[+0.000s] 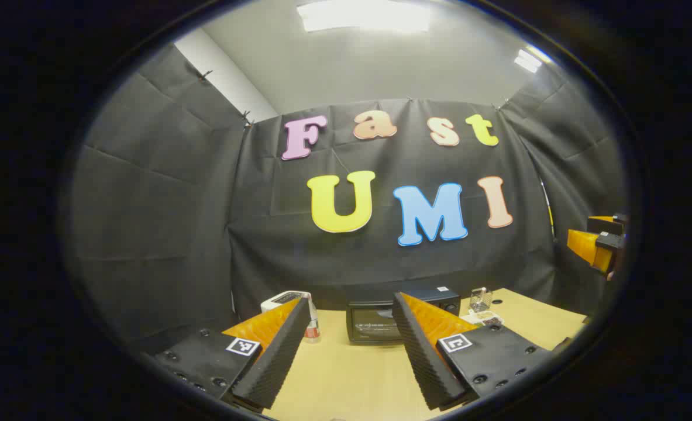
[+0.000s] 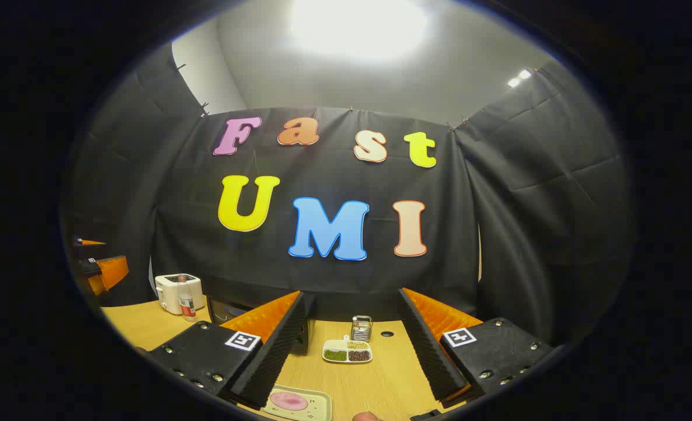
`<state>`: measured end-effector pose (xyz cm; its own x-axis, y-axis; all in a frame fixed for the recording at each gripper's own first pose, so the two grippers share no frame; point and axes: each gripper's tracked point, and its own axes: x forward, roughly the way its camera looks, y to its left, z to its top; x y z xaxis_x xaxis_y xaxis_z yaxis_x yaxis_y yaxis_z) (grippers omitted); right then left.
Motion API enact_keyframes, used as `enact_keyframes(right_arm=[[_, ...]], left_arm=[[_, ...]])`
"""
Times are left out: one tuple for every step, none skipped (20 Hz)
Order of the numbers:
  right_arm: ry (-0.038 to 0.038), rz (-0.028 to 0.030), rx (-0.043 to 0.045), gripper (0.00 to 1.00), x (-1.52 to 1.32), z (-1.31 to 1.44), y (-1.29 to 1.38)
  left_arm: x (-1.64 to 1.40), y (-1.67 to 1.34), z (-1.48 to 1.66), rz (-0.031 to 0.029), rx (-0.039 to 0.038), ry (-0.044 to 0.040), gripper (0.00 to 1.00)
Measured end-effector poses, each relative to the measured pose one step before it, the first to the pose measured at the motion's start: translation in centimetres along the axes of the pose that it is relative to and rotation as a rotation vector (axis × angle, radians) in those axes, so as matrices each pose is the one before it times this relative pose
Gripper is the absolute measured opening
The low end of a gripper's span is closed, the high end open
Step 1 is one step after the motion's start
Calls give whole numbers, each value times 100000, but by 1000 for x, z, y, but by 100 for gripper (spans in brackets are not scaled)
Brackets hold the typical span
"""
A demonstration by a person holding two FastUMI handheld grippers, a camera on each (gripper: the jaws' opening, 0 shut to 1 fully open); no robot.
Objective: Open the electric oven with the left hand, put the food in, and close the electric oven.
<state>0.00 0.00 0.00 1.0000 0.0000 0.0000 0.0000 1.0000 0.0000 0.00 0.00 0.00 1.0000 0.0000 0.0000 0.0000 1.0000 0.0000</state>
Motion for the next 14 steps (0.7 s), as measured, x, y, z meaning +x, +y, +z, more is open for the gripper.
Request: enact_keyframes(right_arm=[[-57,-11,-8,98,67,-9,-90],[-58,-67,-147,98,141,30,-129],[-15,38,-112,98,187,-129,-42],[321,-53,-74,98,143,-53,-49],[242,58,-44,98,49,-162,-62],[-113,72,8,98,46,-41,-98],[-34,125,-145,98,90,-69,-47],[144,126,-266,98,121,-61,-57],[221,52,-191,98,91,-157,-149],[135,171,151,98,163,-87,-123],[103,253,182,98,100,-106,-31],[42,209,-227,98,137,-86,-78],[102,257,-309,98,33,-89,-229],[209,444,-21,98,66,-142,-139]], left_arm=[[87,-147,-20,-7,-170,-16,99],[150,-190,103,-213,-186,-46,99],[150,-125,-47,-156,-13,-105,99],[157,-113,94,-80,142,-133,99],[128,-206,-44,-176,126,-56,99],[130,-168,28,-1,54,45,99],[50,-104,-61,-69,-13,22,99],[97,-180,33,195,-26,47,99],[79,-82,-28,64,54,-29,99],[93,-132,56,276,349,17,99],[55,-69,12,376,548,-140,99],[54,-152,87,309,549,-113,99],[41,-321,-83,209,296,25,99],[108,-318,5,178,228,45,99]])
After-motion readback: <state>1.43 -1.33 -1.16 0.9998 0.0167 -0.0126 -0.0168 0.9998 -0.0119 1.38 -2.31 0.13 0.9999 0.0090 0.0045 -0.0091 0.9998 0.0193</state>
